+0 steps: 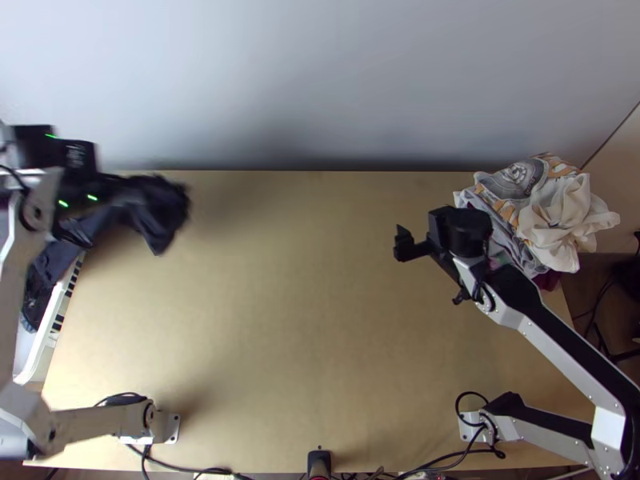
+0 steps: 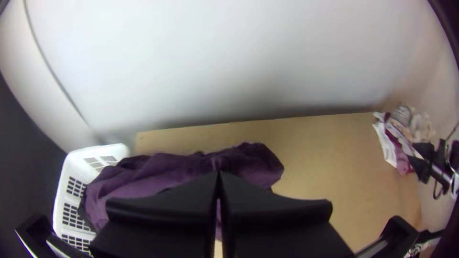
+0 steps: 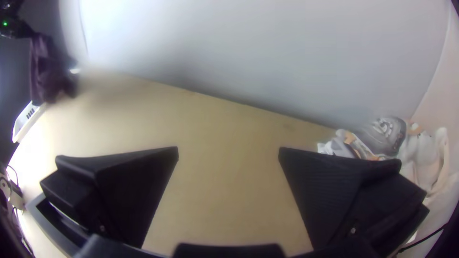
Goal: Fold the t-shirt
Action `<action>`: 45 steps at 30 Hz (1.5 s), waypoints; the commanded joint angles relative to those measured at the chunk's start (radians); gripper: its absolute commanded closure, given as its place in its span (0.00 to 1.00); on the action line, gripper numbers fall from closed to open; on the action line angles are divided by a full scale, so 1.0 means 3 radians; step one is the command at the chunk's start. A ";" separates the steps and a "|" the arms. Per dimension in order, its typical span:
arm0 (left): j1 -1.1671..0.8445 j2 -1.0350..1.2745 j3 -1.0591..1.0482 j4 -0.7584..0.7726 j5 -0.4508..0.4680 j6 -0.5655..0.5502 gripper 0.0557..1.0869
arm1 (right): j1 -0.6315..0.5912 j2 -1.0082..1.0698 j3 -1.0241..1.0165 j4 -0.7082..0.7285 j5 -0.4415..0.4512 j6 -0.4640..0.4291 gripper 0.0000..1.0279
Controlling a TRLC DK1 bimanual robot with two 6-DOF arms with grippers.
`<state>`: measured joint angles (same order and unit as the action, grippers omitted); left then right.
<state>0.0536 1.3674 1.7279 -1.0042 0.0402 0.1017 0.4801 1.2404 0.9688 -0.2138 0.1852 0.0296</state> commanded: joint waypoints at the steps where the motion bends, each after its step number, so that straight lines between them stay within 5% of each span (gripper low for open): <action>1: -0.1329 -0.0319 -0.0120 -0.0421 -0.0047 -0.0390 0.97 | -0.0245 -0.0248 -0.0376 0.0094 0.0052 0.0024 0.05; 6: -0.2255 -0.0186 -0.0227 -0.0477 -0.0467 -0.0733 0.97 | -0.0480 -0.0407 -0.0606 0.0176 0.0047 0.0040 0.05; 13: -0.2991 0.0248 0.0075 -0.0344 -0.0467 -0.1014 0.97 | -0.0613 -0.0683 -0.1010 0.0273 0.0047 0.0050 0.05; 25: -0.4070 0.1506 0.1603 -0.0385 -0.0446 -0.1183 0.97 | -0.0859 -0.0888 -0.1480 0.0457 0.0052 0.0060 0.05; 33: -0.4223 0.1956 0.1880 -0.0273 -0.0226 -0.1223 0.96 | -0.1370 -0.0719 -0.1506 0.0789 0.0042 0.0060 0.05; 34: -0.4172 0.2002 0.1859 -0.0334 -0.0226 -0.1213 0.87 | -0.1457 -0.0698 -0.1501 0.0795 0.0032 0.0060 0.05; 36: -0.3983 0.2023 0.1711 -0.0406 -0.0226 -0.1208 0.38 | -0.1564 -0.0673 -0.1491 0.0795 0.0001 0.0060 0.05; 37: -0.3881 0.2002 0.1598 -0.0431 -0.0267 -0.1188 0.24 | -0.1605 -0.0673 -0.1491 0.0795 -0.0004 0.0055 0.05; 45: -0.2592 0.2074 0.0335 0.0008 -0.0456 -0.0855 0.23 | -0.1697 -0.0765 -0.1470 0.0764 -0.0040 0.0050 0.05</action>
<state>-0.9718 1.9587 2.0857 -1.1049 -0.0631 -0.2226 0.0071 1.0298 0.5232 0.0154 0.1864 0.0463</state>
